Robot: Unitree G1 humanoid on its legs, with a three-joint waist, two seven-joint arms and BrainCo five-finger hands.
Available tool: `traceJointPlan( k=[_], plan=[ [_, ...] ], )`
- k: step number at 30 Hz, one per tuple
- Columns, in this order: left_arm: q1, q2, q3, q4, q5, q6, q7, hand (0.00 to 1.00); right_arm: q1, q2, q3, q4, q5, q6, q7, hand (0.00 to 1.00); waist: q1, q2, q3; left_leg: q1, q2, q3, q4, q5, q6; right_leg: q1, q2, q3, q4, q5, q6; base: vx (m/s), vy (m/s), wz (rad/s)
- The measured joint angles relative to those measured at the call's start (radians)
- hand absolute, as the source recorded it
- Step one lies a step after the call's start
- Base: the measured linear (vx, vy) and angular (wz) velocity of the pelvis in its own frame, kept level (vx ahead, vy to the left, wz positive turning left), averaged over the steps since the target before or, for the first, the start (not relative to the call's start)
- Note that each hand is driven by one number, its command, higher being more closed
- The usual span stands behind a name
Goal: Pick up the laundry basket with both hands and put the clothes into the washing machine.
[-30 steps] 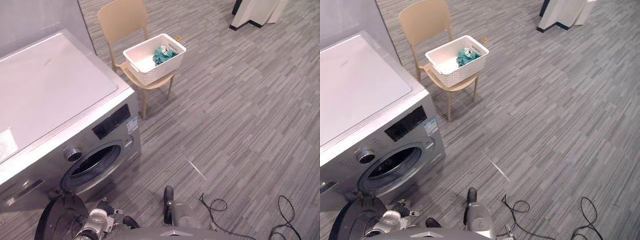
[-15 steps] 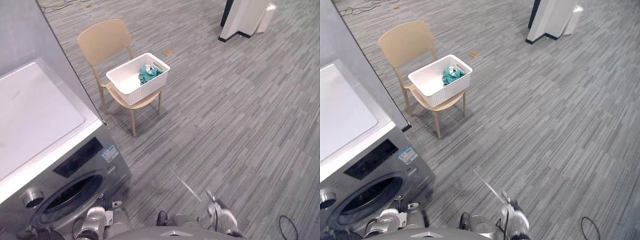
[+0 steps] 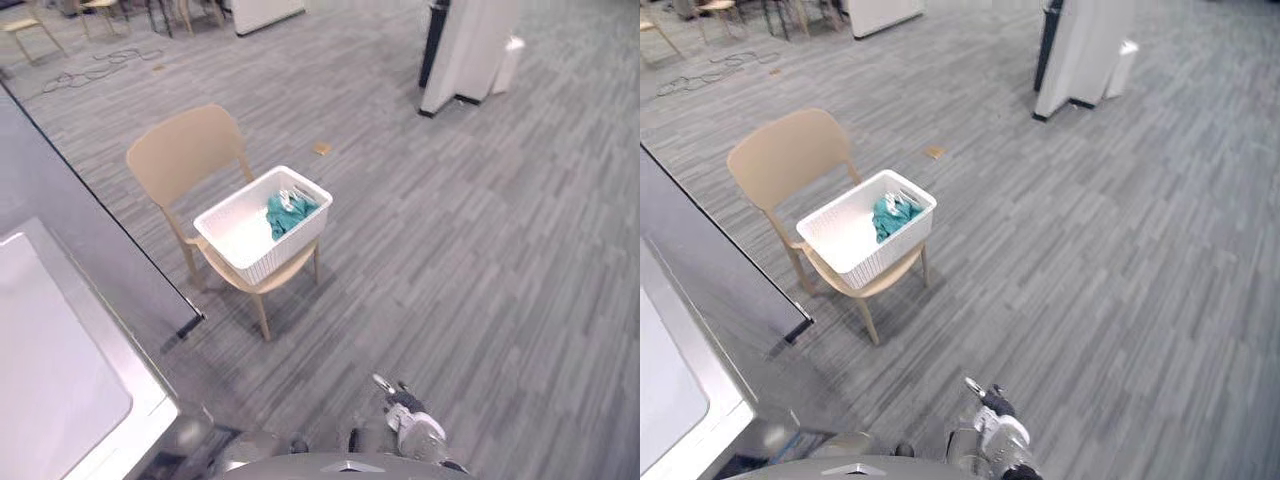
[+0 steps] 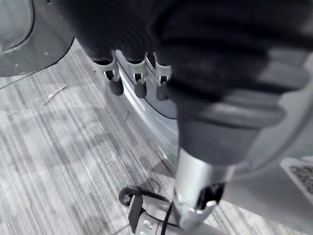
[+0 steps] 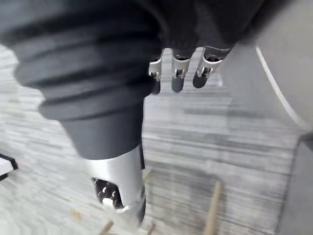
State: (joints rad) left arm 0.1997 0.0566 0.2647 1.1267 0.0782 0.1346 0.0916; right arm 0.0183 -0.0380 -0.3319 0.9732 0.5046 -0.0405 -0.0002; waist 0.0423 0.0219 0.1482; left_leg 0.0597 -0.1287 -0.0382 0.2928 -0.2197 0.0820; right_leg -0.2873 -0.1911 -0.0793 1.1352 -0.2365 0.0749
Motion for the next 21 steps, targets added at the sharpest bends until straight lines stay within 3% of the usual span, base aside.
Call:
traceJointPlan(
  k=[2, 4, 5, 6, 7, 8, 9, 10, 11, 12, 13, 15, 16, 17, 19, 20, 21],
  plan=[
    [-0.005, -0.004, -0.018, -0.039, -0.005, -0.021, 0.005, 0.00, 0.043, -0.004, -0.054, 0.002, 0.002, 0.000, -0.001, 0.00, 0.002, 0.009, 0.006, 0.044, 0.034, -0.046, -0.024, -0.016, -0.028, -0.052, -0.046, 0.022, -0.180, -0.004, 0.001, 0.35, -0.172, 0.87],
    [-0.001, -0.001, -0.005, -0.037, -0.026, -0.010, 0.008, 0.00, 0.092, 0.001, -0.093, 0.012, 0.019, 0.003, -0.001, 0.00, -0.002, 0.003, 0.003, 0.076, 0.080, -0.067, -0.033, -0.050, -0.064, -0.058, -0.054, 0.083, -0.470, 0.048, 0.009, 0.26, -0.267, 0.31],
    [0.007, 0.003, 0.010, -0.041, -0.028, -0.017, 0.009, 0.00, 0.110, 0.011, -0.119, 0.028, 0.019, 0.007, -0.002, 0.00, -0.006, -0.018, -0.010, 0.082, 0.106, -0.069, -0.021, -0.085, -0.081, -0.056, -0.042, 0.161, -0.658, 0.107, 0.011, 0.23, -0.359, 0.10],
    [0.007, 0.007, 0.013, -0.053, -0.026, -0.022, 0.009, 0.00, 0.116, 0.016, -0.130, 0.041, 0.019, 0.012, -0.004, 0.00, -0.006, -0.027, -0.016, 0.081, 0.121, -0.072, -0.006, -0.108, -0.090, -0.058, -0.034, 0.201, -0.712, 0.133, 0.017, 0.32, -0.491, 0.12],
    [0.007, 0.013, 0.030, -0.057, -0.024, -0.025, 0.014, 0.00, 0.127, 0.016, -0.148, 0.083, 0.021, 0.025, -0.006, 0.00, -0.012, -0.032, -0.025, 0.085, 0.158, -0.086, 0.028, -0.154, -0.122, -0.064, -0.025, 0.231, -0.733, 0.173, 0.052, 0.36, -0.504, 0.15],
    [0.014, 0.016, 0.050, -0.057, -0.008, -0.025, 0.014, 0.00, 0.143, 0.013, -0.146, 0.121, 0.021, 0.039, -0.013, 0.00, -0.025, -0.031, -0.039, 0.100, 0.198, -0.097, 0.034, -0.193, -0.144, -0.062, -0.013, 0.205, -0.704, 0.185, 0.087, 0.39, -0.540, 0.10],
    [0.032, 0.017, 0.056, -0.058, -0.001, -0.027, 0.014, 0.00, 0.152, 0.011, -0.148, 0.134, 0.032, 0.049, -0.016, 0.00, -0.031, -0.025, -0.058, 0.111, 0.224, -0.097, 0.024, -0.203, -0.152, -0.058, -0.001, 0.176, -0.692, 0.179, 0.082, 0.46, -0.577, 0.07],
    [0.052, 0.016, 0.084, -0.057, -0.001, -0.036, 0.012, 0.00, 0.165, -0.003, -0.141, 0.146, 0.040, 0.062, -0.028, 0.00, -0.040, -0.018, -0.096, 0.098, 0.262, -0.104, 0.093, -0.211, -0.157, -0.043, 0.026, 0.137, -0.686, 0.175, 0.113, 0.46, -0.579, 0.12],
    [0.047, -0.025, 0.104, -0.058, -0.004, -0.043, 0.020, 0.00, 0.164, -0.025, -0.141, 0.146, 0.041, 0.064, -0.032, 0.00, -0.043, 0.029, -0.111, -0.003, 0.317, -0.123, 0.270, -0.172, -0.117, -0.034, 0.077, 0.085, -0.677, 0.135, 0.070, 0.45, -0.589, 0.21],
    [0.044, -0.042, 0.129, -0.059, -0.015, -0.049, 0.023, 0.00, 0.159, -0.037, -0.141, 0.141, 0.044, 0.063, -0.033, 0.00, -0.042, 0.049, -0.117, -0.056, 0.338, -0.120, 0.363, -0.122, -0.089, -0.016, 0.094, 0.060, -0.687, 0.126, 0.053, 0.40, -0.581, 0.48],
    [0.037, -0.059, 0.163, -0.058, -0.055, -0.062, 0.016, 0.00, 0.147, -0.050, -0.139, 0.138, 0.050, 0.057, -0.032, 0.00, -0.036, 0.069, -0.113, -0.132, 0.380, -0.092, 0.513, 0.005, -0.065, 0.046, 0.115, 0.011, -0.717, 0.120, 0.022, 0.39, -0.533, 0.67],
    [0.036, -0.054, 0.166, -0.066, -0.099, -0.087, 0.006, 0.00, 0.114, -0.063, -0.108, 0.135, 0.053, 0.050, -0.035, 0.00, -0.013, 0.061, -0.097, -0.230, 0.424, 0.004, 0.702, 0.022, -0.078, 0.213, 0.119, -0.089, -0.830, 0.126, -0.012, 0.35, -0.498, 1.02],
    [0.031, -0.052, 0.164, -0.070, -0.099, -0.091, 0.006, 0.00, 0.106, -0.063, -0.106, 0.133, 0.055, 0.046, -0.036, 0.00, -0.009, 0.055, -0.094, -0.240, 0.424, 0.025, 0.712, 0.021, -0.079, 0.239, 0.118, -0.103, -0.852, 0.130, -0.017, 0.23, -0.379, 1.25],
    [0.032, -0.045, 0.163, -0.087, -0.099, -0.100, 0.004, 0.00, 0.056, -0.062, -0.104, 0.114, 0.060, 0.031, -0.048, 0.00, 0.010, 0.025, -0.093, -0.279, 0.397, 0.130, 0.684, 0.014, -0.092, 0.326, 0.111, -0.167, -0.942, 0.144, -0.025, 0.19, -0.301, 1.14],
    [0.028, -0.058, 0.156, -0.090, -0.098, -0.101, 0.000, 0.00, -0.015, -0.071, -0.114, 0.077, 0.078, 0.006, -0.066, 0.00, 0.024, 0.020, -0.086, -0.299, 0.346, 0.247, 0.497, -0.006, -0.106, 0.368, 0.123, -0.214, -1.006, 0.158, -0.030, 0.17, -0.199, 0.94],
    [0.029, -0.068, 0.149, -0.077, -0.099, -0.100, -0.006, 0.00, -0.068, -0.079, -0.126, 0.063, 0.092, -0.006, -0.071, 0.00, 0.033, 0.025, -0.084, -0.269, 0.300, 0.311, 0.277, 0.007, -0.115, 0.374, 0.130, -0.247, -1.025, 0.159, -0.031, 0.16, -0.096, 0.61],
    [0.025, -0.063, 0.145, -0.058, -0.097, -0.098, -0.012, 0.00, -0.103, -0.080, -0.145, 0.061, 0.102, -0.019, -0.072, 0.00, 0.038, 0.029, -0.084, -0.229, 0.275, 0.422, 0.074, 0.065, -0.089, 0.382, 0.143, -0.274, -1.044, 0.156, -0.031, 0.13, -0.065, 0.53]
  ],
)
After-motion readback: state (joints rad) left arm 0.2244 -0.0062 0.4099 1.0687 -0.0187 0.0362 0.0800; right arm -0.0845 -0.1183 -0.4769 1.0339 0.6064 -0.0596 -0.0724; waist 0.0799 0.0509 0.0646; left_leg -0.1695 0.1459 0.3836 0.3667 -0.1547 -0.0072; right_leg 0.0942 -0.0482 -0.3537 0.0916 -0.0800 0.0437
